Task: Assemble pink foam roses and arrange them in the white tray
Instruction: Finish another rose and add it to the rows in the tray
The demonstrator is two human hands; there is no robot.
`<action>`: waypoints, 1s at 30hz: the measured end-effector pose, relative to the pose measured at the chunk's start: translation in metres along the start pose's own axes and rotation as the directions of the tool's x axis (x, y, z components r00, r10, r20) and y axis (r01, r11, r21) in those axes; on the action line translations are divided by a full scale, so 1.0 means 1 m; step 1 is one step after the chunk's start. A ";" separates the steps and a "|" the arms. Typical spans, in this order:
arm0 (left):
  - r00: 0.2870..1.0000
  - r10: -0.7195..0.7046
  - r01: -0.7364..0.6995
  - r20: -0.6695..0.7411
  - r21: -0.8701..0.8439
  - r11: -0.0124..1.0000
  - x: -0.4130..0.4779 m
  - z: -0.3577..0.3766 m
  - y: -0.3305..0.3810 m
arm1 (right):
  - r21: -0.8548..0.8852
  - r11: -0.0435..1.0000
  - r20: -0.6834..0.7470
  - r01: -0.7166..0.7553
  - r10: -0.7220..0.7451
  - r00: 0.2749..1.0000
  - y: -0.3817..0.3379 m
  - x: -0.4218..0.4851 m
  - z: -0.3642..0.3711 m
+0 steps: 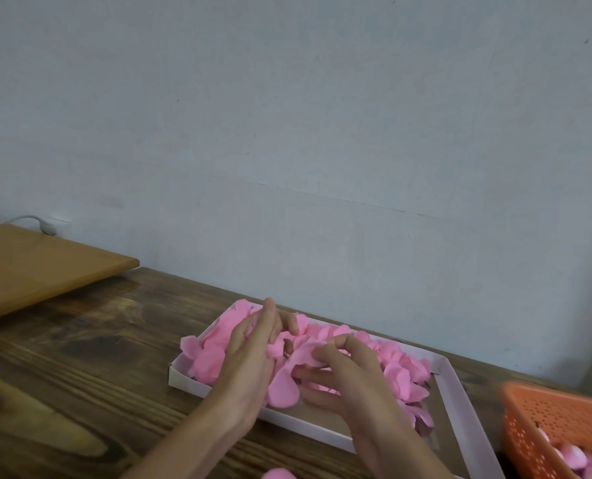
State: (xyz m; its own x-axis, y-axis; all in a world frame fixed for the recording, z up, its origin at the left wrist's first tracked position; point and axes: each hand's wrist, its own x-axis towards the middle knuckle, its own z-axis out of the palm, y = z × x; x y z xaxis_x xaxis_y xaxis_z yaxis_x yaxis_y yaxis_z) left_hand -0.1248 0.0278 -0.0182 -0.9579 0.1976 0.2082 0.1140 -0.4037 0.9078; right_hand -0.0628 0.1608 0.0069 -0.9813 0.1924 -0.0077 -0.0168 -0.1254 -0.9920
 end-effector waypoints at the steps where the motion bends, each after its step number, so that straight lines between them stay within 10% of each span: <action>1: 1.000 -0.003 0.003 0.002 0.000 1.000 -0.001 0.001 0.001 | 0.003 1.000 0.004 -0.001 0.001 1.000 0.000 0.000 0.000; 21: 0.996 -0.070 0.068 -0.052 -0.034 0.997 0.003 0.001 -0.010 | 0.123 0.992 0.083 -0.012 0.002 0.997 0.001 0.000 0.001; 30: 0.996 -0.055 0.056 -0.074 0.009 0.998 0.002 0.002 -0.008 | -0.097 0.987 0.100 0.129 -0.119 0.988 -0.007 -0.005 0.007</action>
State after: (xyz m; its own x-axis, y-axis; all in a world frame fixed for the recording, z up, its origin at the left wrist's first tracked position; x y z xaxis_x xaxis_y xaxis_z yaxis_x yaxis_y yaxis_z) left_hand -0.1266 0.0336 -0.0246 -0.9797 0.1526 0.1303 0.0627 -0.3841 0.9212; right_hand -0.0594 0.1544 0.0150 -0.9865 0.1073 0.1234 -0.1246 -0.0043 -0.9922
